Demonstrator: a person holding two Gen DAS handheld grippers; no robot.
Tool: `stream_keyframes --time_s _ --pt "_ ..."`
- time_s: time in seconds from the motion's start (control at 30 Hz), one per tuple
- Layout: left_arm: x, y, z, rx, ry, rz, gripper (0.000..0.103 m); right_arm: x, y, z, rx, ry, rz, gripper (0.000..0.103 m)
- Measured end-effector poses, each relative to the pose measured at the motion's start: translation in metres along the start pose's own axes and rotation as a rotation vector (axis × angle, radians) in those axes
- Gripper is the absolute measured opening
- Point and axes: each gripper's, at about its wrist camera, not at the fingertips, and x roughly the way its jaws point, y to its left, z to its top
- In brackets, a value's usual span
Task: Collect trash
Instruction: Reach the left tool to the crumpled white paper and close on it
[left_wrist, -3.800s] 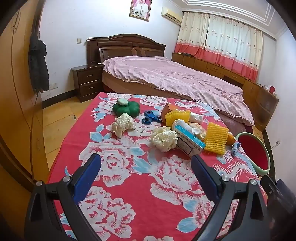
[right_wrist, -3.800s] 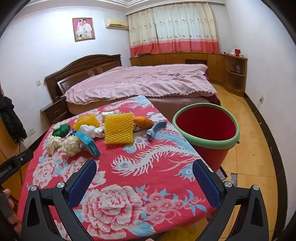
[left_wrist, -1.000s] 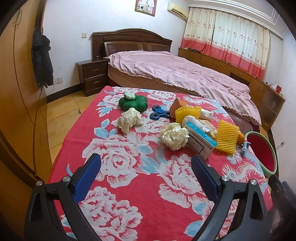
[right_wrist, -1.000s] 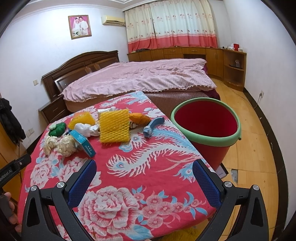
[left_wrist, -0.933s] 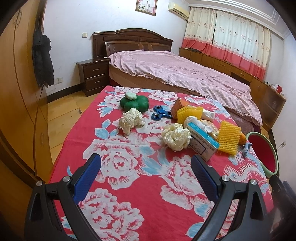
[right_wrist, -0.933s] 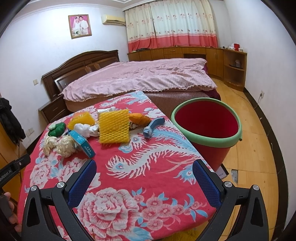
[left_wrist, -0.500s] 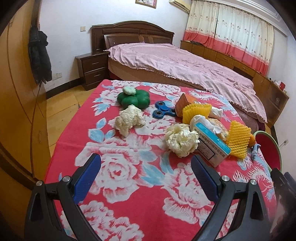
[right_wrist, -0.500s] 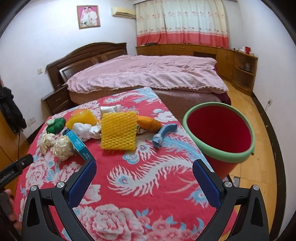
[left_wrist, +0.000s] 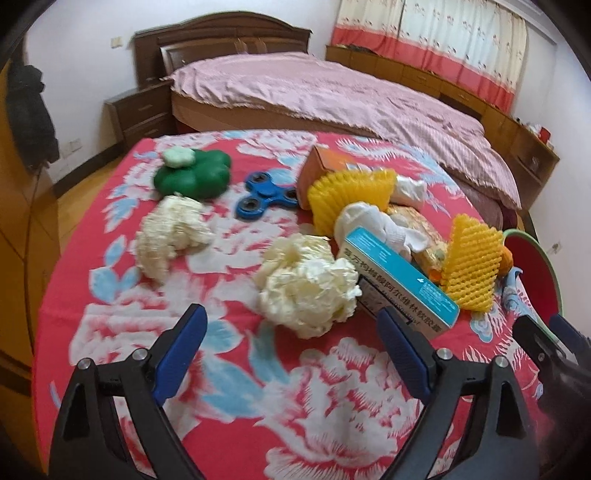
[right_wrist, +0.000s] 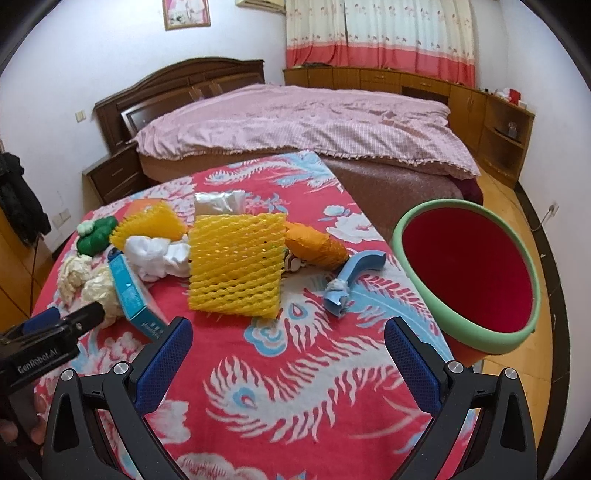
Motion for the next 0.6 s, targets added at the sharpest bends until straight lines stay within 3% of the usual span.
stream_keyframes --time_s 0.1,0.47,0.6 --pt "0.01 -0.005 0.004 0.008 0.018 -0.019 0.089 0.013 0.0 0.005 -0.002 0.024 0.005 0.103" --pt "0.027 -0.003 0.009 -0.018 0.046 -0.092 0.057 0.039 0.007 0.012 -0.013 0.05 0.047 0.103" --pt "0.03 -0.003 0.008 -0.021 0.045 -0.107 0.052 0.047 0.009 0.014 0.0 0.057 0.061 0.098"
